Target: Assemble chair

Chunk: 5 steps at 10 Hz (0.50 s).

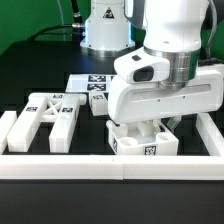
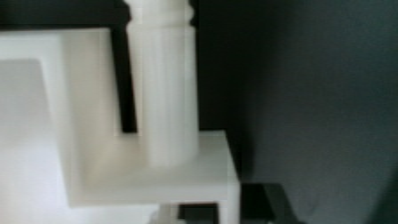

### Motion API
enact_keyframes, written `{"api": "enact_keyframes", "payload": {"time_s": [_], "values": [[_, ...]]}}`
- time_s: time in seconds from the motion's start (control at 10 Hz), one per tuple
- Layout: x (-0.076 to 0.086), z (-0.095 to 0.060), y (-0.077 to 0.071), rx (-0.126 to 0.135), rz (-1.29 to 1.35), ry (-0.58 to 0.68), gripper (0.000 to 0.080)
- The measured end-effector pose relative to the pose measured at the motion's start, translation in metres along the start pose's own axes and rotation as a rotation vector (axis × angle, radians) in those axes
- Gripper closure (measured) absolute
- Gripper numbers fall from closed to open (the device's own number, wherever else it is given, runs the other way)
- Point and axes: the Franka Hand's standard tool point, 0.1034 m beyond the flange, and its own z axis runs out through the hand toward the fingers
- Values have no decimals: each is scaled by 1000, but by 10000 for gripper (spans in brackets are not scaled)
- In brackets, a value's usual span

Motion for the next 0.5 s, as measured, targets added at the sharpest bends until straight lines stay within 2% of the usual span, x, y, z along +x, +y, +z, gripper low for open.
{"api": "enact_keyframes", "payload": {"time_s": [0.3, 0.5], "values": [[3, 0, -9, 27, 269, -11, 765], [23, 0, -21, 30, 324, -23, 765]]}}
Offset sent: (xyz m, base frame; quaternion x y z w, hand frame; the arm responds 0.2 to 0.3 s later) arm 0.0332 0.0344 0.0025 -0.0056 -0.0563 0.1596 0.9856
